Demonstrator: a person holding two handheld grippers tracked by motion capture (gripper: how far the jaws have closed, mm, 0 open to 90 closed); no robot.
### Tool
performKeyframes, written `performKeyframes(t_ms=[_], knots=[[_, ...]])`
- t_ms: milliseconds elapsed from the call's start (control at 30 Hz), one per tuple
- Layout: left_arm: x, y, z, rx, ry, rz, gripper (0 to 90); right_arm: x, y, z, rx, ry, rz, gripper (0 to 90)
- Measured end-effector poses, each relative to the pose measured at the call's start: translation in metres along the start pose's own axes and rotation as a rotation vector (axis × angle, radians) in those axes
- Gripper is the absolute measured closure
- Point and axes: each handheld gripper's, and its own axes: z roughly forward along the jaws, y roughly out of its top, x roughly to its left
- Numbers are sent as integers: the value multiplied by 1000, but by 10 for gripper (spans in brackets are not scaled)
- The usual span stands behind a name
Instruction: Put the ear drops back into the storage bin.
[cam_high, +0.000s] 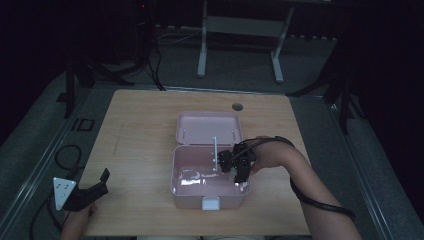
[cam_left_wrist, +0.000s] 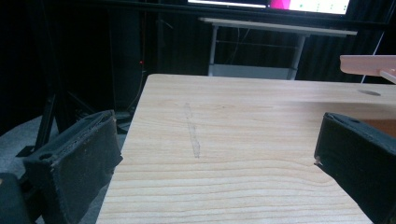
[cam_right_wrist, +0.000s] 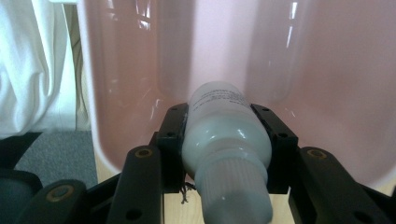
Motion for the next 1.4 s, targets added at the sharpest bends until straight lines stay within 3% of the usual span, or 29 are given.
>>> performKeyframes(t_ms=[500,733,1200,1400], knots=[[0,0,0,0,-1,-1,4,-2,18,33,11,34,-27,594],[0,0,0,0,-1,0,4,-4,24,52,44,46,-37,593],[0,0,0,0,-3,0,4,-8,30,82,130,58,-4,593],[0,0,0,1,-4,0,4,-10,29,88,132,61,12,593]])
